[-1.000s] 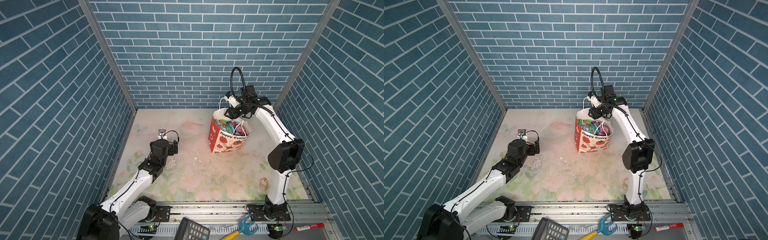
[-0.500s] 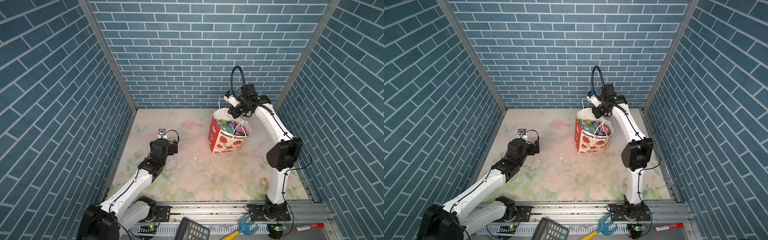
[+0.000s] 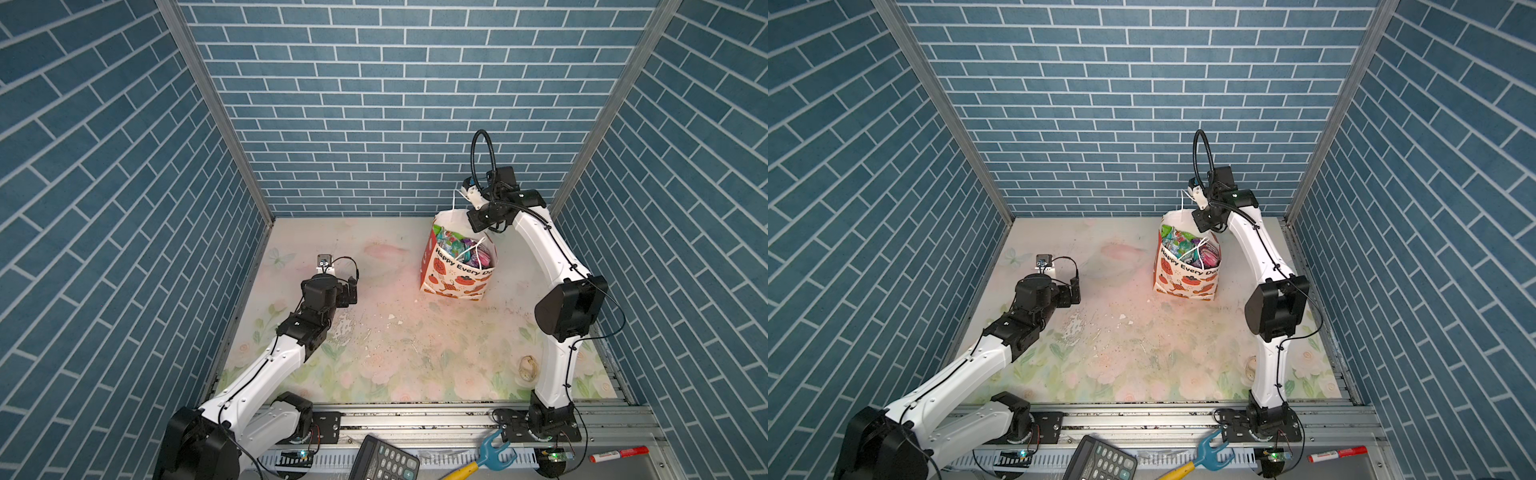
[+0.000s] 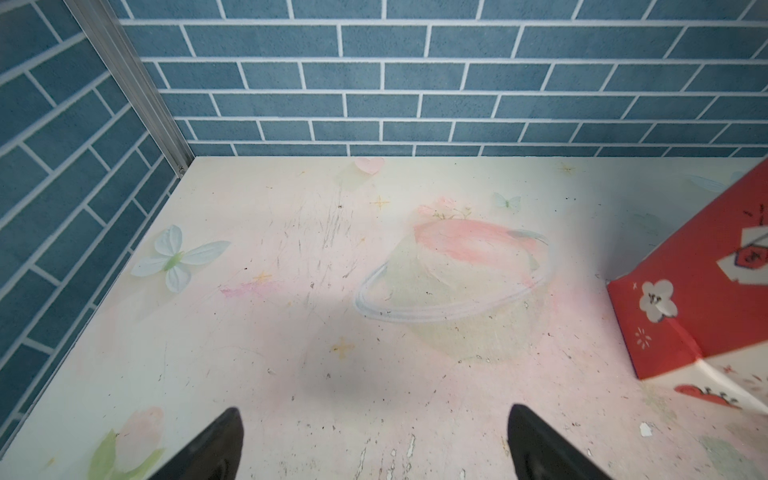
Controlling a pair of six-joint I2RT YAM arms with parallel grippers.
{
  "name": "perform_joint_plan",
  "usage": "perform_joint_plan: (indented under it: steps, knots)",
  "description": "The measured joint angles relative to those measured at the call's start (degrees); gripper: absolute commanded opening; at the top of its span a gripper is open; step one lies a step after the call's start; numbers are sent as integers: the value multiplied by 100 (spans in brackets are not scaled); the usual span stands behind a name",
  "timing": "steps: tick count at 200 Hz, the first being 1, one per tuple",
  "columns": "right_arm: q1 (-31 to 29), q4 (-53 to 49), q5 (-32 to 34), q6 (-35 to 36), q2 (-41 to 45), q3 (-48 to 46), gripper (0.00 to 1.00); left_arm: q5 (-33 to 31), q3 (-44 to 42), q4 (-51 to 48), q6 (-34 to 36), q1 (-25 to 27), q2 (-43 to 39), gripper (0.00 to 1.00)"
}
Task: Take the snacks out of the paper bag
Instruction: 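Lift and tilt the held bag with the right gripper, tipping it over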
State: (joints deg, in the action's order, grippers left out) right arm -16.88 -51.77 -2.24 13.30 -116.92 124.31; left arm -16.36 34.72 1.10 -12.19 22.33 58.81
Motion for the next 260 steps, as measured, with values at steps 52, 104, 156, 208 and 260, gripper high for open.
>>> perform_joint_plan:
  steps: [52,104,156,208,260]
  knots:
    - [74,-190,1567,-756,57,-17,0,31,2,0,-4,0,9,100]
    - [68,-507,2658,-1207,155,-17,0,105,24,0,-4,0,33,100]
    - [72,-680,3571,-1309,352,-17,0,136,61,4,-9,0,111,100]
    - [-313,-686,4404,-1287,378,-20,0,245,66,7,-52,0,168,100]
    - [-1097,-767,4551,-1495,352,-310,0,258,66,4,-114,0,136,100]
